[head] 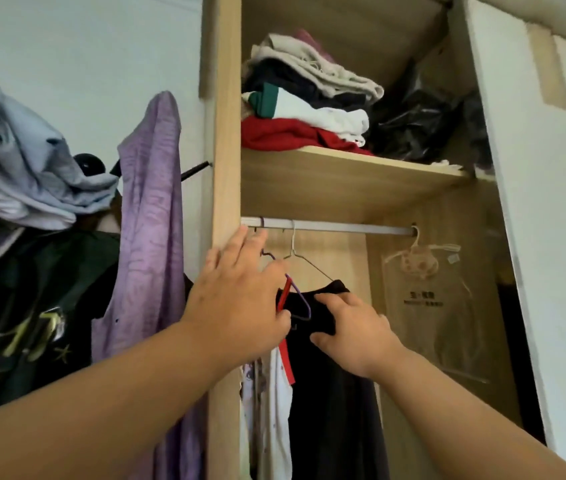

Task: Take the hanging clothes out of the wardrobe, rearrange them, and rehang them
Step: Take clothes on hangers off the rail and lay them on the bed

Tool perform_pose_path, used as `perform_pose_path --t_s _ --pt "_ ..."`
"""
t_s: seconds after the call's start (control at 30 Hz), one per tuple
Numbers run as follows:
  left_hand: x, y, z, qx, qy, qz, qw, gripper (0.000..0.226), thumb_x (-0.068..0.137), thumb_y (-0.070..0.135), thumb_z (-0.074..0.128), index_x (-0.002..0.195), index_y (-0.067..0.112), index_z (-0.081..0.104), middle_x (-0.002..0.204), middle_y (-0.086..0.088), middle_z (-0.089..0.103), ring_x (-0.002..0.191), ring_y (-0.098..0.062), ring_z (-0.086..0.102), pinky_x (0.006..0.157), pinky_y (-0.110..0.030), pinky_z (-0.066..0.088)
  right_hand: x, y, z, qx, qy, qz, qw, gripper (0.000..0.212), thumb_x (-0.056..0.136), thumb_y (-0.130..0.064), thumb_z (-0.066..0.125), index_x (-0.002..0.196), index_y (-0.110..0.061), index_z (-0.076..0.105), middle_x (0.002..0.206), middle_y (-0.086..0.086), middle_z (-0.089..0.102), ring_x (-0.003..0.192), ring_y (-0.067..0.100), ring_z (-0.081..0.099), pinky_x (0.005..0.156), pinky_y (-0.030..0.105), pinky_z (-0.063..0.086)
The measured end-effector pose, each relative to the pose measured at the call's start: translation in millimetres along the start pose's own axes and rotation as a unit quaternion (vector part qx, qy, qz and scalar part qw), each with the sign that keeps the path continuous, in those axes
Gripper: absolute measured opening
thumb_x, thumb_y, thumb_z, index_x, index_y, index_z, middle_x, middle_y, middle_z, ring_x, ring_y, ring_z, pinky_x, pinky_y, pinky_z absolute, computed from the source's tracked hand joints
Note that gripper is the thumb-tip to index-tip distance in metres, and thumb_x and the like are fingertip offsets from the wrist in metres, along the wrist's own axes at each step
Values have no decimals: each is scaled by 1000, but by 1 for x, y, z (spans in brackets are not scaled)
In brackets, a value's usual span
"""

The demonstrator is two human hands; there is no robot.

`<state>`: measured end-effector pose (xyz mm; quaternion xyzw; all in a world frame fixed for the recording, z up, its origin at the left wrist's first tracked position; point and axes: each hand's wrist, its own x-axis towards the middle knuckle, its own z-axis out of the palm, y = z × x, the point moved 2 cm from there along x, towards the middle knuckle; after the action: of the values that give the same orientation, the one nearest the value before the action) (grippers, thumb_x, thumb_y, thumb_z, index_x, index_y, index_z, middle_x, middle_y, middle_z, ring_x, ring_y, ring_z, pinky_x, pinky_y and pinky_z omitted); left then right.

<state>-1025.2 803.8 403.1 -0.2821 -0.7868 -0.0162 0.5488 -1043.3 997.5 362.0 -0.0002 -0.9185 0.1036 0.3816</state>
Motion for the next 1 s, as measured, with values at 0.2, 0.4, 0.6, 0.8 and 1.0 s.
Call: perform_pose_path --t_s 0.2,0.4,0.6,0.8,1.0 --pt "38 -11 -3 81 29 -45 995 54 67 47 52 117 29 61 156 -12 20 145 -30 5 114 -49 14 54 27 3 32 -25 14 999 68 83 -47 58 143 -29 31 140 3 38 126 28 42 103 45 39" --pt "65 -16 -4 168 22 -98 981 41 69 45 53 103 28 66 157 -12 17 145 -36 -3 109 -54 24 104 49 21 75 -36 48 995 63 85 -46 55 138 -16 41 137 10 45 124 30 45 102 42 42" --pt "66 -14 3 209 64 -102 970 37 68 47 51 91 26 72 146 -9 41 143 -41 12 101 -52 35 141 26 49 89 18 0 996 54 89 -61 40 120 -19 56 115 3 64 111 25 55 89 37 41" --pt "66 -16 5 210 69 -97 970 40 71 46 48 96 28 74 143 -6 45 144 -37 9 104 -48 32 179 -7 71 146 -41 9 988 14 87 -16 51 98 -9 58 92 8 59 81 24 53 64 27 41" --pt "67 -17 5 211 58 -90 972 45 75 47 39 100 30 72 145 -4 42 146 -33 3 114 -47 21 197 -6 59 194 18 31 980 10 86 -8 46 81 -11 53 78 7 54 72 26 51 53 26 34"
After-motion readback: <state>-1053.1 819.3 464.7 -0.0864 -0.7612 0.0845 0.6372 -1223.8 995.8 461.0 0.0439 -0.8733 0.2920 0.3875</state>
